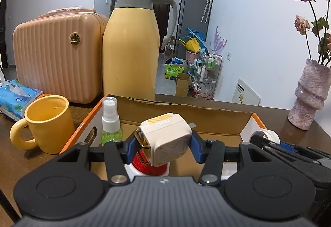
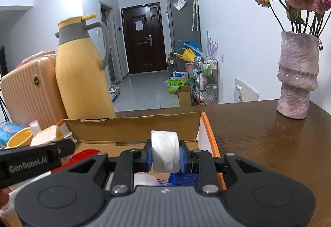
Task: Organize rigid objects
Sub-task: 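Carry the beige plug with the left gripper while the right carries the white roll to the box, then open both grippers to drop the beige plug and white roll into the box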
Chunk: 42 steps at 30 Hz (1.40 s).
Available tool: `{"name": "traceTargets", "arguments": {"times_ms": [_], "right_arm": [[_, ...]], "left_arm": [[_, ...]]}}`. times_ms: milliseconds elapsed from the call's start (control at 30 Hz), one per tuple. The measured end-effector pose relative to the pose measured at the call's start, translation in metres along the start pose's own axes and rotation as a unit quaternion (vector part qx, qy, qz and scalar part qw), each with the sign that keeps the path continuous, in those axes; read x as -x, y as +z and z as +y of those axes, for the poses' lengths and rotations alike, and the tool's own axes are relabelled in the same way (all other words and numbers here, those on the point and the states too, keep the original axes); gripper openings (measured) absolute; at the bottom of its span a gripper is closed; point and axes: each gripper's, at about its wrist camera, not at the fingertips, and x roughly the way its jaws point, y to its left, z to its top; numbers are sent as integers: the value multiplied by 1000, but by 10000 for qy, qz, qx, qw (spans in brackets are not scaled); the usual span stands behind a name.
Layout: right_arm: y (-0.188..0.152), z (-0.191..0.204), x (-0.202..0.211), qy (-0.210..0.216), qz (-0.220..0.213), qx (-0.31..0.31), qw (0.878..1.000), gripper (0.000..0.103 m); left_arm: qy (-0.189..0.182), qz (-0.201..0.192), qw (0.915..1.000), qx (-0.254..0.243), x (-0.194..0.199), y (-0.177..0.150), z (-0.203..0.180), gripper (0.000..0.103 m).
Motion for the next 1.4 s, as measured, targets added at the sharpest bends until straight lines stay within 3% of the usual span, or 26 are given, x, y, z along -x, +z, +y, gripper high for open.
{"name": "traceTargets", "arguments": {"times_ms": [367, 400, 433, 467, 500, 533, 633, 1400], "right_arm": [[-5, 0, -9, -3, 224, 92, 9997, 25], [-5, 0, -9, -15, 226, 69, 9997, 30], [-5, -1, -8, -32, 246, 46, 9997, 44], [-5, -2, -7, -57, 236, 39, 9997, 53], [-6, -2, -6, -89, 195, 47, 9998, 69], [-5, -2, -4, -122, 159, 58, 9998, 83], [-5, -1, 0, -214, 57, 60, 9997, 103], [-3, 2, 11, -262, 60, 133, 9995, 103]], "left_arm": [[51, 68, 9999, -82, -9, 0, 1, 53], [53, 75, 9999, -90, -9, 0, 1, 57], [56, 98, 9999, -96, -9, 0, 1, 62], [60, 120, 9999, -74, -10, 0, 1, 80], [76, 117, 9999, -26, -10, 0, 3, 97], [98, 78, 9999, -1, -8, 1, 4, 101], [341, -142, 9992, 124, -1, 2, 8, 103], [497, -267, 9982, 203, 11, 7, 11, 103]]}}
